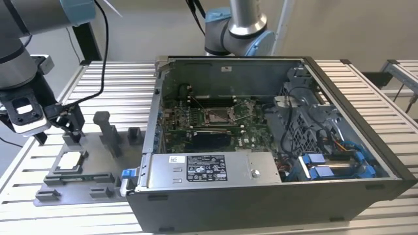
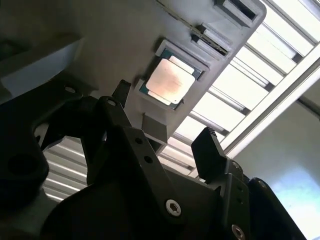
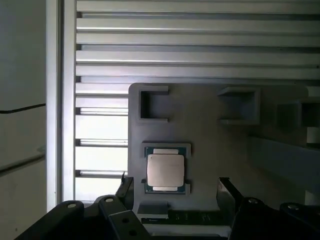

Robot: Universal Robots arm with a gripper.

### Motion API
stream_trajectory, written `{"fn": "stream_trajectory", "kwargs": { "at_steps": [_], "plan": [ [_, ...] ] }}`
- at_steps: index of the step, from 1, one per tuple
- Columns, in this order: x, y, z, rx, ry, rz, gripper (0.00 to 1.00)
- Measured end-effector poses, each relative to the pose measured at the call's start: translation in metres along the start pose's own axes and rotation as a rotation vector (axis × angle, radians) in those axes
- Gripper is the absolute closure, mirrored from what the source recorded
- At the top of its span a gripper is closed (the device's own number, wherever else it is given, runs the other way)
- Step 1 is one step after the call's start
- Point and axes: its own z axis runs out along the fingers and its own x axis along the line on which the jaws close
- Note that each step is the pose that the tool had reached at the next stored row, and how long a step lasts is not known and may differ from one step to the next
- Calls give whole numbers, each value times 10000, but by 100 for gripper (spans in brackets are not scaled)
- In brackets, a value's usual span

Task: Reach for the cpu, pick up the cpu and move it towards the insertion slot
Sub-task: 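Pick up the cpu and move it towards the insertion slot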

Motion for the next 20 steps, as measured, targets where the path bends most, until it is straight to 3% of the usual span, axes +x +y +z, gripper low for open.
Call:
{"fn": "stream_trajectory", "kwargs": {
  "at_steps": [9, 14, 20],
  "plan": [
    [0, -54, 145, 0, -1, 0, 0],
    [0, -54, 147, 2, 1, 0, 0],
    [0, -58, 222, 1, -1, 0, 0]
  ]
}}
